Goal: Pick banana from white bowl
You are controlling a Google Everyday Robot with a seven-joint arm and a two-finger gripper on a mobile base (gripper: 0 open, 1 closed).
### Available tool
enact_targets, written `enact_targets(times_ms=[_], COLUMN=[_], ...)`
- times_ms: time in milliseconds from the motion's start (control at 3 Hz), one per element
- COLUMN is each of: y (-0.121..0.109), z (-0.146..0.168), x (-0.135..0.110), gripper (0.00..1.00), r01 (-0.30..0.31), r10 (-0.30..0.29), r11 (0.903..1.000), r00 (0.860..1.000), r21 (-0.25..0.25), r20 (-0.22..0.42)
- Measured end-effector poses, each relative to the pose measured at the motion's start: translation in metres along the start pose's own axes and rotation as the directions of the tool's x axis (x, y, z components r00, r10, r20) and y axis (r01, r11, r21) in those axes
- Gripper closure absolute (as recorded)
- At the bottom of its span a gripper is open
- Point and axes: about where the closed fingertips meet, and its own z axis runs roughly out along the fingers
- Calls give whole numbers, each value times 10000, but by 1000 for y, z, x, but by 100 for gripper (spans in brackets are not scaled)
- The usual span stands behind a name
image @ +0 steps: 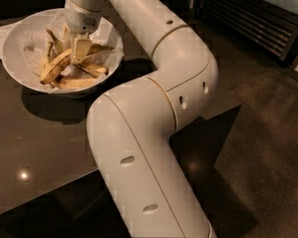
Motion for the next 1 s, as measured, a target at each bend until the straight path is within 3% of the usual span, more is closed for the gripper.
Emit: enact_targets(times_ms=[667,1000], y=[11,5], z=[-40,-38], x=[-16,-17], gripper=[100,100], r01=[-1118,-1113], r10=[1143,1146], r11=[9927,9917], r00=[9918,9921], r21=[445,643], r20=[-576,-504])
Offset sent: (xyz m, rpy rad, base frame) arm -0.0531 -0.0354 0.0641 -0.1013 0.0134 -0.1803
